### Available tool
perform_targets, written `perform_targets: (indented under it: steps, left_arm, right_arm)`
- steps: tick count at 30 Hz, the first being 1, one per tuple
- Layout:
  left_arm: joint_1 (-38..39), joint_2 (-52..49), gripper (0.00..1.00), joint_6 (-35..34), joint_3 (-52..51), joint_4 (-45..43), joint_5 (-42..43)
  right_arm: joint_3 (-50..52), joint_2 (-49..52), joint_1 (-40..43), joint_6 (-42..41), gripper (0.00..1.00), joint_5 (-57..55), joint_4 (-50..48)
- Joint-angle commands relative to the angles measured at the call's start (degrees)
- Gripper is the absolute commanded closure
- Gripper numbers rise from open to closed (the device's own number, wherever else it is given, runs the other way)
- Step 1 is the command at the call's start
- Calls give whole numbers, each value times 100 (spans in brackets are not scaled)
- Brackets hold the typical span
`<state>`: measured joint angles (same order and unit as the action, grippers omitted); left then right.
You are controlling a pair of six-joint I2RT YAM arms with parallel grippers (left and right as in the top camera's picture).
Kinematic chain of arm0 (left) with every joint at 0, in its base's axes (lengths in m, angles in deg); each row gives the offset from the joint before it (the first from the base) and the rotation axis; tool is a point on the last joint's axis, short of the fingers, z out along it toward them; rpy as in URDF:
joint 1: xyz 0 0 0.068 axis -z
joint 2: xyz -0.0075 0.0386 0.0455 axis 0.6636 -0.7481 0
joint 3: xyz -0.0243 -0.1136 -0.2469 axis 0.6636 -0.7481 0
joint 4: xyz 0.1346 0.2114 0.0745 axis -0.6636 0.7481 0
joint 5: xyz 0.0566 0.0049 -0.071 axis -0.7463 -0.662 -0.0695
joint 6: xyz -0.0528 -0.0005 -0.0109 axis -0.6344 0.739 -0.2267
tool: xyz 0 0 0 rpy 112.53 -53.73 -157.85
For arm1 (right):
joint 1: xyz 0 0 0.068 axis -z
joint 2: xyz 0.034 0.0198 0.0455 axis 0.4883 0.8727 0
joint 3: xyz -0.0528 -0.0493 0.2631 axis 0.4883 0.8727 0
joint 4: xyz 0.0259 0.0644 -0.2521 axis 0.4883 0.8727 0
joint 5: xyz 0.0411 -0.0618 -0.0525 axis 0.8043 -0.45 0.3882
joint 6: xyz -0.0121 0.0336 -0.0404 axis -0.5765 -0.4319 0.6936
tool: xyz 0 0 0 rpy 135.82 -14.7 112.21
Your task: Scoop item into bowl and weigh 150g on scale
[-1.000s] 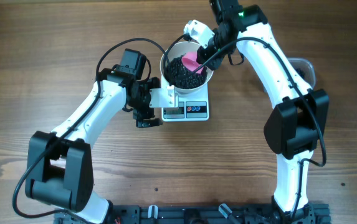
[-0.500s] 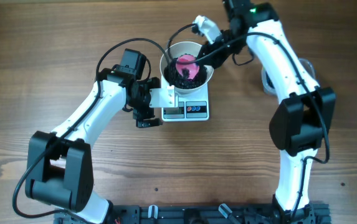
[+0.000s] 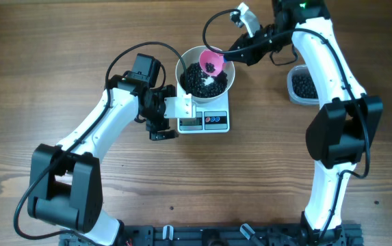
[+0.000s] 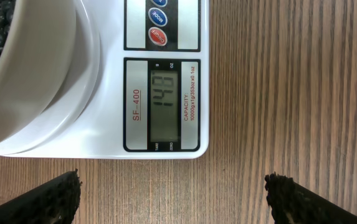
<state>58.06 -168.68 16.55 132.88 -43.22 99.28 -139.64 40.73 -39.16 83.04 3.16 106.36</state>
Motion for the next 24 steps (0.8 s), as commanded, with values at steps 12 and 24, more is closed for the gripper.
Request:
perform_targets:
  steps: [12, 24]
  left_arm:
    - [-15, -59, 0, 107, -48, 2, 111]
    - [-15, -59, 0, 107, -48, 2, 111]
  right_arm:
    - [-243, -660, -481, 177, 96, -1956, -125]
    - [-243, -660, -560, 647, 96, -1526, -409]
